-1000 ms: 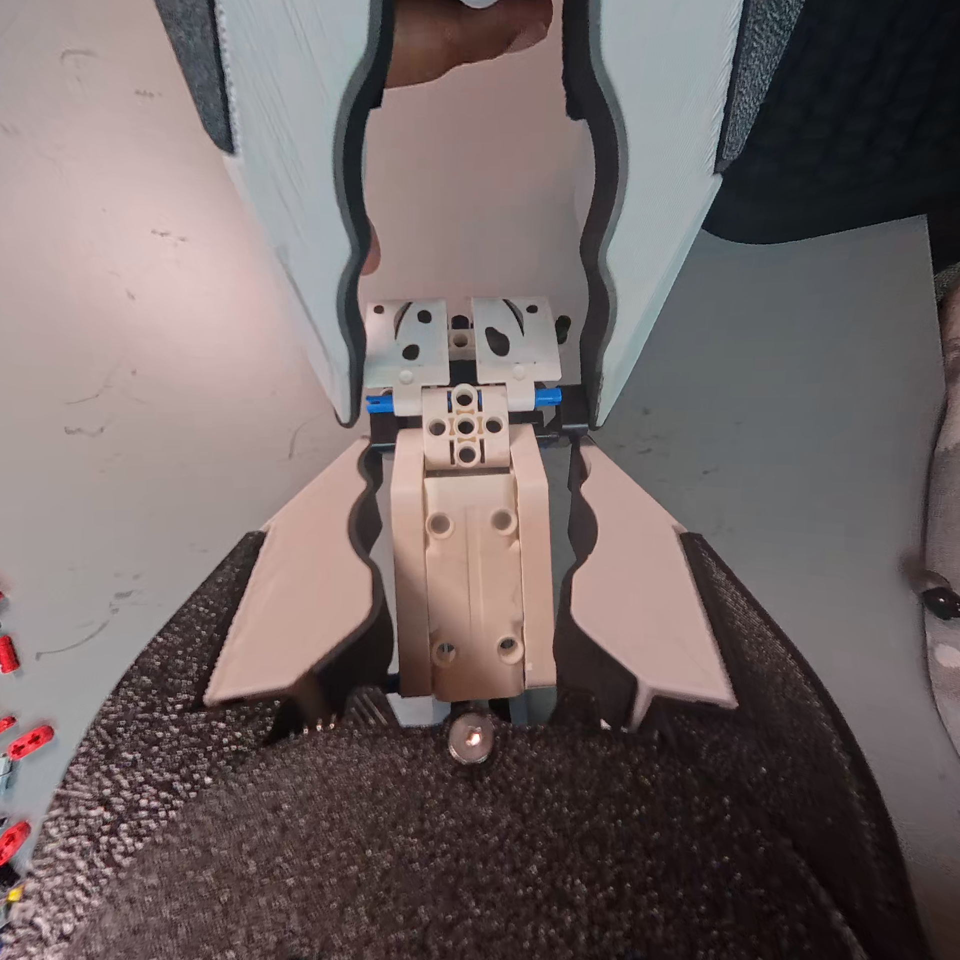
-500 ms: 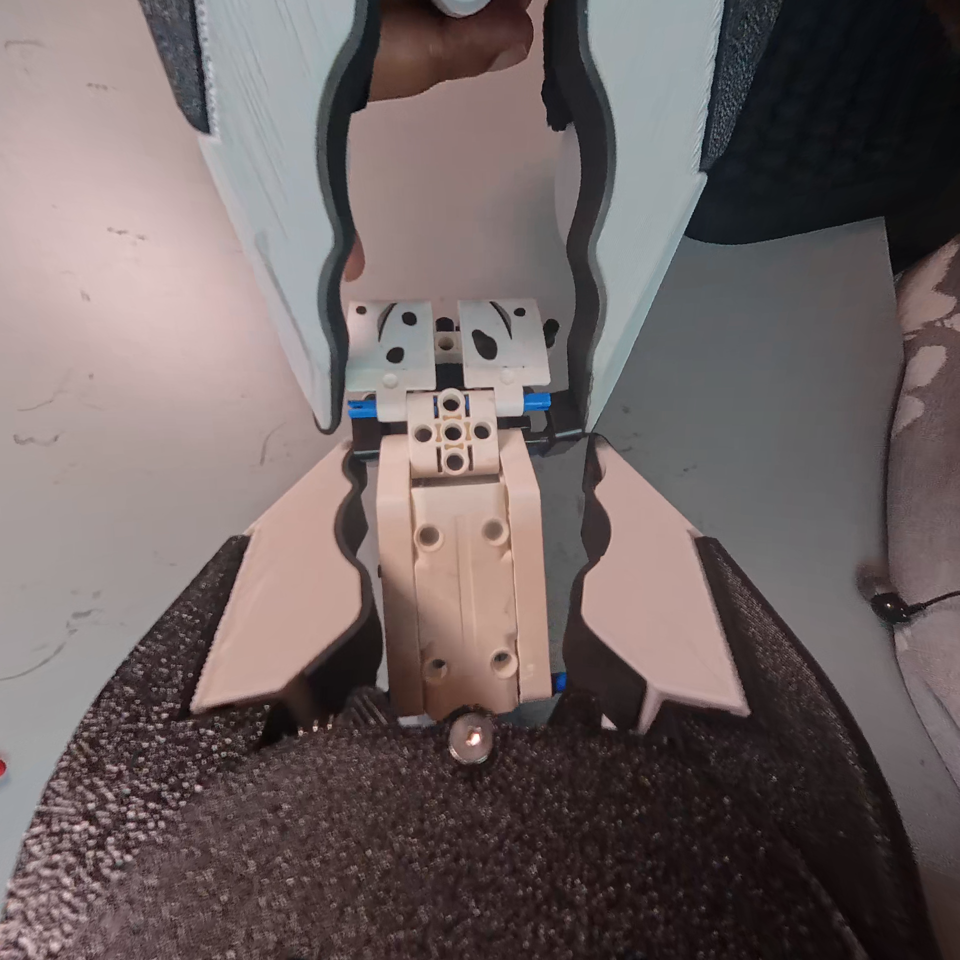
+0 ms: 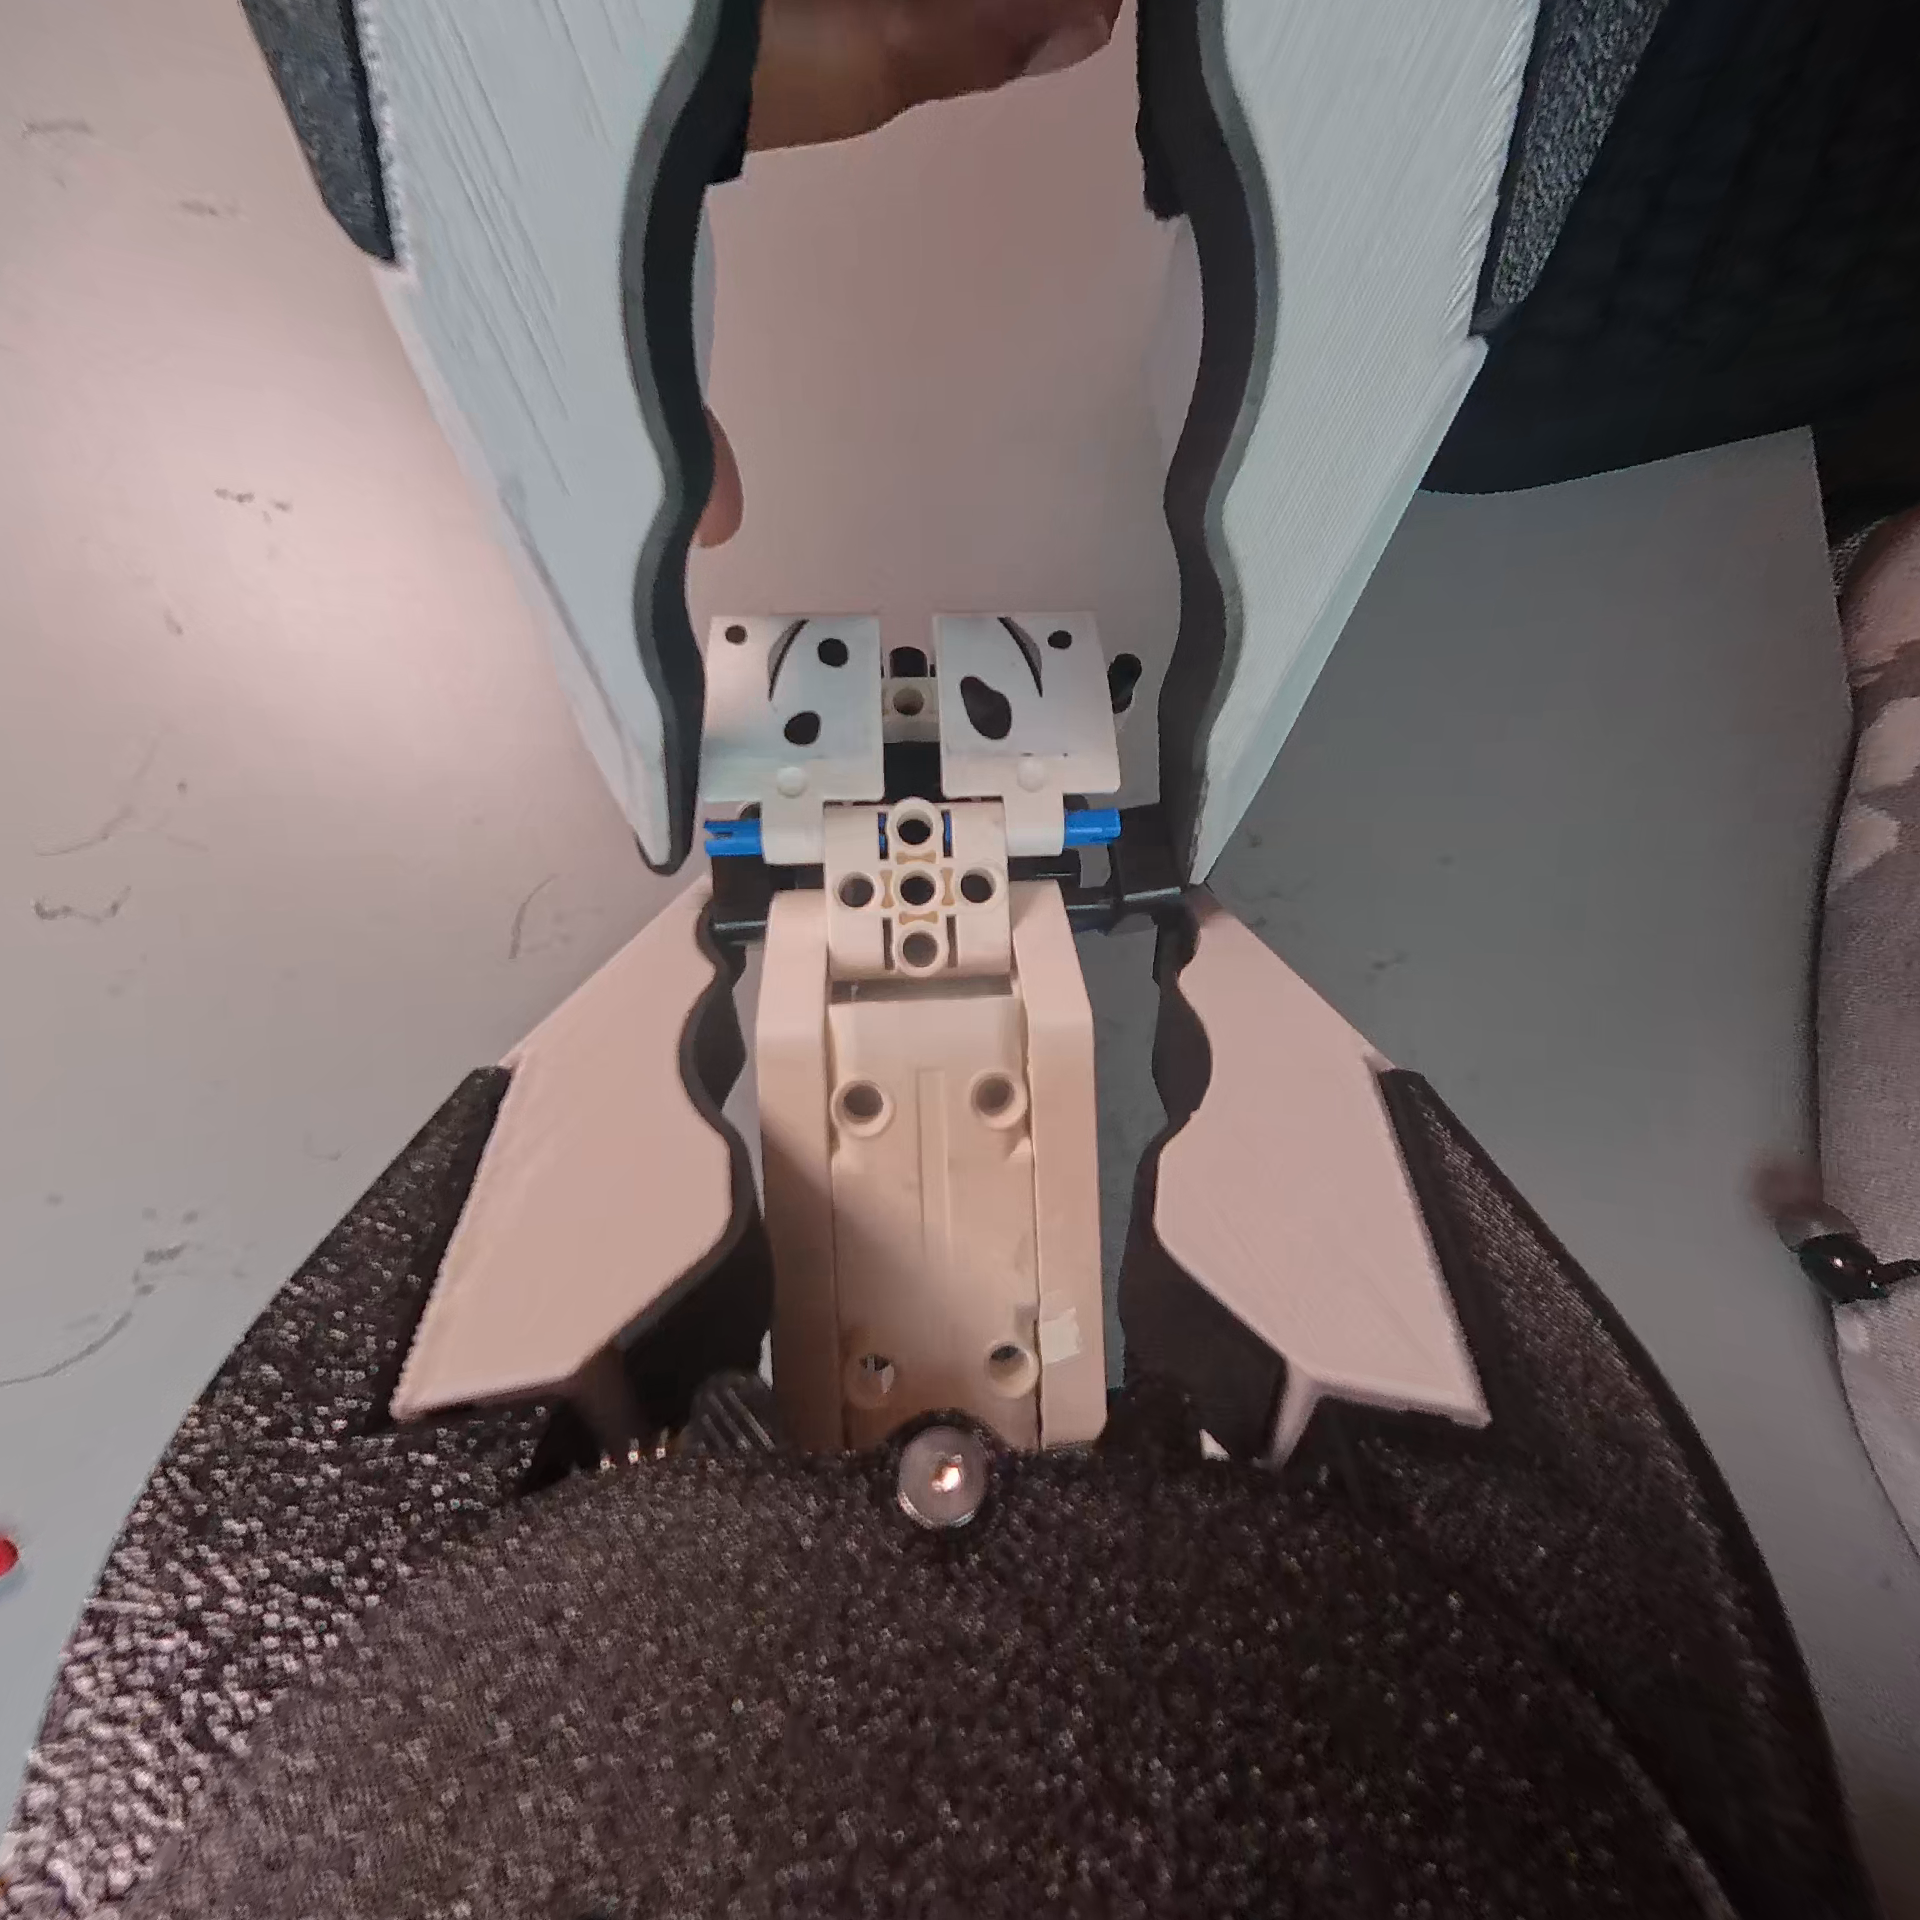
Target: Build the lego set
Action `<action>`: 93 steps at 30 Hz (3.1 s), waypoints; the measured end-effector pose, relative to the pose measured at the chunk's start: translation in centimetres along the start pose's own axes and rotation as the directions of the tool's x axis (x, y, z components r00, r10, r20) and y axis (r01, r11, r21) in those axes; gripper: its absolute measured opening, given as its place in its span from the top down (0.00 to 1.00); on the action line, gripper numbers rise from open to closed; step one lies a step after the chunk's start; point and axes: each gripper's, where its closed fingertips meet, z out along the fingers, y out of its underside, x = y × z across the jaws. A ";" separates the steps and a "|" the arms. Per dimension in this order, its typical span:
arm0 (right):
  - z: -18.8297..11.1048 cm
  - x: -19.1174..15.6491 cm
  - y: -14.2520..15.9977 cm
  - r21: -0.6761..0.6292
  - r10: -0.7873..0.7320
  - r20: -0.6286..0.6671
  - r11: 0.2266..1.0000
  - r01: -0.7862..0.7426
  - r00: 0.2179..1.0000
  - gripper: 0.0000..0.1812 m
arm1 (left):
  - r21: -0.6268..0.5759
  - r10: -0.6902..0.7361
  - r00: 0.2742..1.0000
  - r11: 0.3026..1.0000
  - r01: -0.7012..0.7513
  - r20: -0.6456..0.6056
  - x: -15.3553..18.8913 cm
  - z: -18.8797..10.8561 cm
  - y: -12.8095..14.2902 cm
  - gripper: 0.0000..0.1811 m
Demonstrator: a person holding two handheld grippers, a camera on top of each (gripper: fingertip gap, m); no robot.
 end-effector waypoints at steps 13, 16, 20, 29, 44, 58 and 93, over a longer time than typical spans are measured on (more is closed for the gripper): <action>-0.9 0.1 -0.5 -0.011 -0.107 -0.146 0.994 0.107 0.983 0.65 | 0.022 0.014 1.000 1.000 -0.015 0.024 -0.4 0.1 -0.1 0.57; -1.4 -0.6 -1.0 0.027 -0.139 -0.191 0.989 0.147 0.972 0.71 | 0.024 0.021 0.999 0.999 -0.022 0.029 -0.4 0.1 -0.1 0.57; -2.3 -1.6 -1.5 0.032 -0.276 -0.271 0.955 0.295 0.922 0.74 | 0.027 0.020 0.999 0.999 -0.021 0.028 -0.4 0.1 -0.1 0.58; -0.7 -3.0 -0.2 -0.197 -0.622 -0.363 0.778 0.596 0.693 0.94 | 0.025 0.019 0.999 0.999 -0.020 0.029 -0.3 0.2 -0.2 0.58; -0.7 -2.9 0.0 -0.328 -0.724 -0.381 0.687 0.648 0.575 0.96 | 0.018 0.014 0.999 1.000 -0.015 0.047 -0.4 0.2 -0.2 0.58; -1.6 -2.5 -0.2 -0.369 -0.716 -0.528 0.678 0.636 0.457 0.94 | 0.031 -0.034 0.998 0.999 0.033 0.053 -0.6 0.3 -0.4 0.58; -1.2 -2.3 0.2 -0.510 -0.840 -0.409 0.534 0.674 0.356 0.96 | 0.006 -0.011 0.999 1.000 0.010 0.043 -0.2 0.3 -0.2 0.56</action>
